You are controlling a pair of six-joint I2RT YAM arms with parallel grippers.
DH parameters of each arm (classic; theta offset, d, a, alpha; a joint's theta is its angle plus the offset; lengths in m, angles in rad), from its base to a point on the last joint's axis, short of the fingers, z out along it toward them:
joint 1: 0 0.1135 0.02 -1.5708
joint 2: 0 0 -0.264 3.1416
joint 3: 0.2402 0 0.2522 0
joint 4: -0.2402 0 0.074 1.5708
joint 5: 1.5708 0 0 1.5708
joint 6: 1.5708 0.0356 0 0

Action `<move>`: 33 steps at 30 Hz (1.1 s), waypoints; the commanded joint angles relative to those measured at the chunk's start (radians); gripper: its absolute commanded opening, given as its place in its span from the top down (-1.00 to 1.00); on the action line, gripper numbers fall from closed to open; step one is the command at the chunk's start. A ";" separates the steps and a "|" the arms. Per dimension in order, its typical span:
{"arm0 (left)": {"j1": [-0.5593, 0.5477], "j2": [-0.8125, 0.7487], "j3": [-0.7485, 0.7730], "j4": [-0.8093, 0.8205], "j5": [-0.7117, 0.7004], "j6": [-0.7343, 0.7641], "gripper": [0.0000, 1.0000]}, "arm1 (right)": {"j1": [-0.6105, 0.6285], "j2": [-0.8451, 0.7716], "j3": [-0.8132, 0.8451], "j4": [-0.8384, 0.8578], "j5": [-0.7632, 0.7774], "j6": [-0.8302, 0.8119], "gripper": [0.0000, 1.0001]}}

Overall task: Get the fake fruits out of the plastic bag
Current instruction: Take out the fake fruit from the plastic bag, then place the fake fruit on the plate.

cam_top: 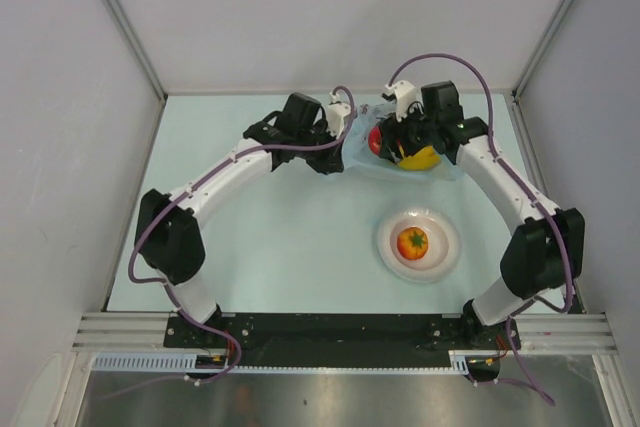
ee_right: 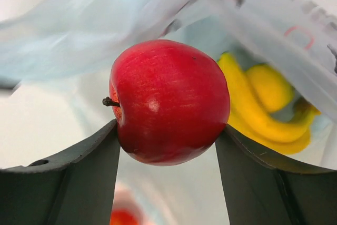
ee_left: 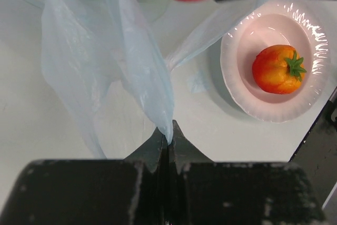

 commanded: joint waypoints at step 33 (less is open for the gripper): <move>-0.069 0.028 0.059 -0.004 0.028 0.020 0.98 | -0.483 0.074 -0.287 -0.829 -0.500 -0.632 0.19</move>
